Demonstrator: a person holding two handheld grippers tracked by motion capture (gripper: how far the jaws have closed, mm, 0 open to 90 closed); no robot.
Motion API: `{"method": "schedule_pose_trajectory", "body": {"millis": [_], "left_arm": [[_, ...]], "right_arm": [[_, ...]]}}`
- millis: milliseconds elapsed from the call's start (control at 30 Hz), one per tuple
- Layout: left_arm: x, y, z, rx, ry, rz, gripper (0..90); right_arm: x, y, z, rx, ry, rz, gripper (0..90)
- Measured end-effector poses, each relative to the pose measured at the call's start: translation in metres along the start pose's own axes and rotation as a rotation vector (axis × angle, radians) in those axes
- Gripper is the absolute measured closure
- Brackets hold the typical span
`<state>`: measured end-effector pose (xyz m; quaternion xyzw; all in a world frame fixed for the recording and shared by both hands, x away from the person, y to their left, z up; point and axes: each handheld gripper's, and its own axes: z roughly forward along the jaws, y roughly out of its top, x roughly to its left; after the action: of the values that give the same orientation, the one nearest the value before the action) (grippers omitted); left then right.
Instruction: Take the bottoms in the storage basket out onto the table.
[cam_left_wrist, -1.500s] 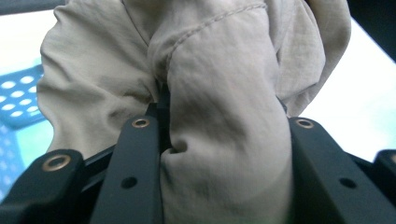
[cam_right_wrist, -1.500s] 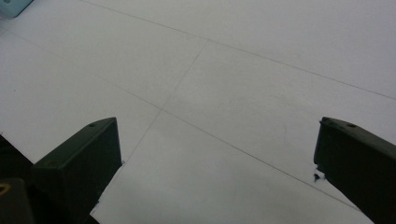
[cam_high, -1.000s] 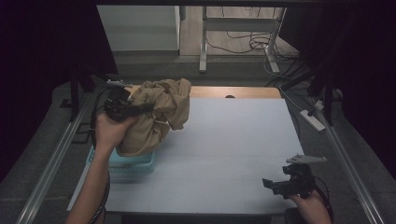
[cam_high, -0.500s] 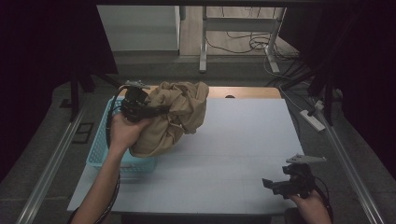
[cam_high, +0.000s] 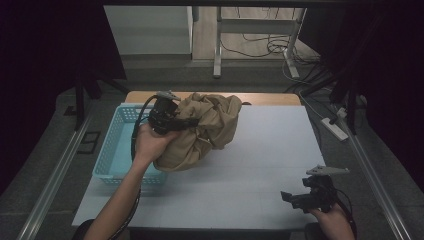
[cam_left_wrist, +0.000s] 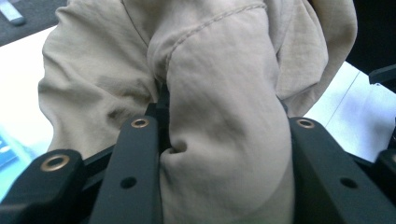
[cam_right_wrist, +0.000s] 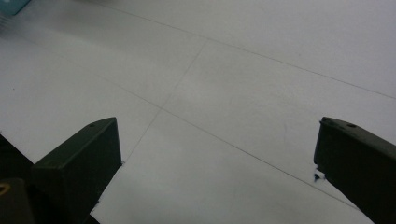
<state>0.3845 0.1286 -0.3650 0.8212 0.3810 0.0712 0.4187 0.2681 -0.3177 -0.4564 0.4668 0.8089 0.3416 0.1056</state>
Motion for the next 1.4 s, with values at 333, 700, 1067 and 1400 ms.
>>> {"method": "schedule_pose_trajectory", "body": {"millis": [333,700,1067,1400], "left_arm": [[-0.014,0.003,0.028,0.034,-0.036,0.032,62.6],[-0.027,0.001,0.063,0.073,-0.066,0.063,62.3],[-0.03,-0.008,0.095,0.13,-0.061,0.075,61.9],[-0.02,-0.022,0.124,0.214,-0.051,0.052,60.8]], "right_arm": [[0.0,0.0,0.001,0.0,0.004,-0.002,1.0],[-0.001,0.0,0.001,0.002,0.007,0.0,1.0],[-0.001,0.0,0.001,0.003,0.01,-0.001,1.0],[-0.001,0.0,0.001,0.002,0.01,-0.001,1.0]]}}
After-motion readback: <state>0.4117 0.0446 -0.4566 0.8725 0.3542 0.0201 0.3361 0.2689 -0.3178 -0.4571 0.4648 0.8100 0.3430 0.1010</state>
